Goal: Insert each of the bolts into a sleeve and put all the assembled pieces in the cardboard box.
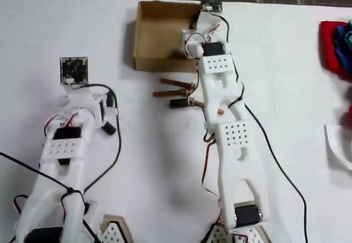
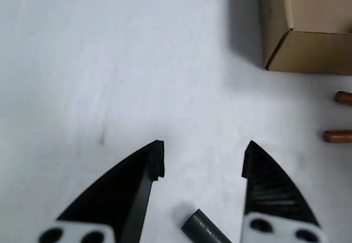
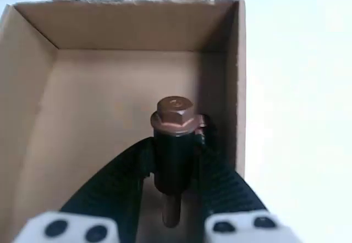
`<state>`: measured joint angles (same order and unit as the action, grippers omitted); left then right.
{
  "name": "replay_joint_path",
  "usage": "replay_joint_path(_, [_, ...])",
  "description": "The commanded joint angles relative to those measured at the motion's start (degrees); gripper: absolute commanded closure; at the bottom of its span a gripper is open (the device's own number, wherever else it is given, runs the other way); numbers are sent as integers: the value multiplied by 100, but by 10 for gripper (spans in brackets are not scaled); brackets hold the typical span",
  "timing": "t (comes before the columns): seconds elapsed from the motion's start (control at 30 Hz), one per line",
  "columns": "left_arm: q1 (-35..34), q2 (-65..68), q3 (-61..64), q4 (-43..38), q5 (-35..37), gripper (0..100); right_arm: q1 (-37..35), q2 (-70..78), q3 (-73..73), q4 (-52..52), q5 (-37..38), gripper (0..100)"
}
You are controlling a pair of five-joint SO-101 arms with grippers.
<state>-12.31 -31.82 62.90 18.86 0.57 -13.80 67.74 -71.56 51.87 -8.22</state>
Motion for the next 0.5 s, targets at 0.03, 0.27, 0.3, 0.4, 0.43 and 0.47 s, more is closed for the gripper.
replay_joint_path(0.03, [-18,-26,-66,-88,-44,752,-84,-127,-44,-136,730,977])
replay_joint_path(0.27, [-18,-26,-66,-88,-44,752,-84,-127,-26,-163,888,978])
replay_joint_path(0.3, [-18,-26,-66,-88,-44,752,-84,-119,-18,-154,897,978])
replay_joint_path(0.4, [-18,-26,-66,-88,-44,752,-84,-119,-18,-154,897,975])
replay_joint_path(0.43, [-18,-26,-66,-88,-44,752,-101,-119,-18,-154,897,975])
replay_joint_path(0.47, [-18,-26,-66,-88,-44,752,-110,-119,-18,-154,897,974])
